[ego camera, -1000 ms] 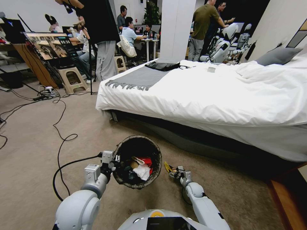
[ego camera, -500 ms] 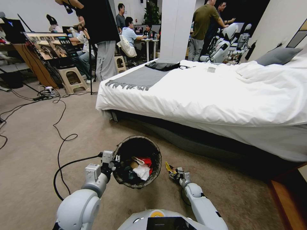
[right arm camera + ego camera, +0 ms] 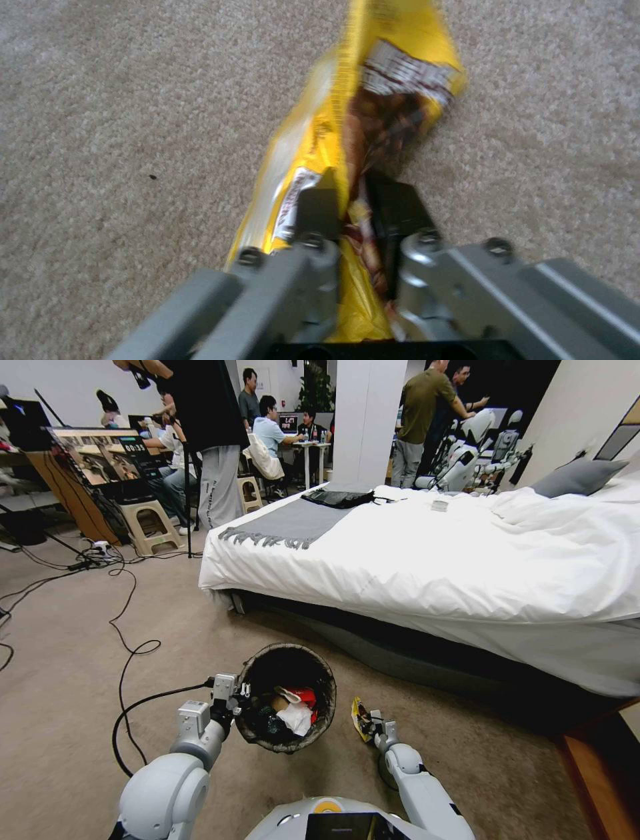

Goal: Pick up the trash bin, then pick up the garbage from the floor and place it into the trash bin.

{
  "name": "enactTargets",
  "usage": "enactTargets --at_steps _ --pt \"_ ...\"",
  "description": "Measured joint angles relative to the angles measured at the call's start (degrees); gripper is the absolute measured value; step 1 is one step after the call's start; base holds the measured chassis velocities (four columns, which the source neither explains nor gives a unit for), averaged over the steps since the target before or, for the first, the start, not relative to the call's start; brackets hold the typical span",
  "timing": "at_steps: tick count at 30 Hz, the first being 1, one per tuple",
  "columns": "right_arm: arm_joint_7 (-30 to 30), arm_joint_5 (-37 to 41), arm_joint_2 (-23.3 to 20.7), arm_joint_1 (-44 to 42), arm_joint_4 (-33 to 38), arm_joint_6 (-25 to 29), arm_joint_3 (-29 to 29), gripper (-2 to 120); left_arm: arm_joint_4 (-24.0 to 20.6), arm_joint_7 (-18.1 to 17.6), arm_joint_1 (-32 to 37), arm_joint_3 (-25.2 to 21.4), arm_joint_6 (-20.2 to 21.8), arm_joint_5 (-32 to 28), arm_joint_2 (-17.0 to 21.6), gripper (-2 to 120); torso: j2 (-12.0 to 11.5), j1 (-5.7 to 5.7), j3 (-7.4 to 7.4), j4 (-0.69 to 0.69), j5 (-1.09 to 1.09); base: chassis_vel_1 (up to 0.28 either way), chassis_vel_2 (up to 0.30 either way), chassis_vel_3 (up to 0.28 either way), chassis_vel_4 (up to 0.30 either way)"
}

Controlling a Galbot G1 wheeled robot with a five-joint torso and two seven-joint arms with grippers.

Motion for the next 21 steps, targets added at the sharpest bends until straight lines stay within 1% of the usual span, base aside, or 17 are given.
enactTargets --at_steps 2,17,21 --pt "-0.1 -0.1 0.2 -0.2 -0.1 0.1 0.1 0 0.0 0.0 0.0 -0.1 0.0 0.0 0.0 1 0.0 0.00 0.00 0.00 0.00 0.000 0.000 0.000 0.000" --pt "-0.4 -0.6 0.5 -0.9 -0.3 1.1 0.9 0 -0.4 0.0 0.1 0.1 0.0 -0.1 0.0 1 0.0 0.00 0.00 0.02 0.03 0.000 0.000 0.000 0.000" --pt "-0.5 -0.3 0.4 -1.9 1.4 1.1 1.9 0 -0.6 0.0 0.3 0.2 0.0 0.0 0.0 1 0.0 0.00 0.01 0.02 0.06 0.000 0.000 0.000 0.000"
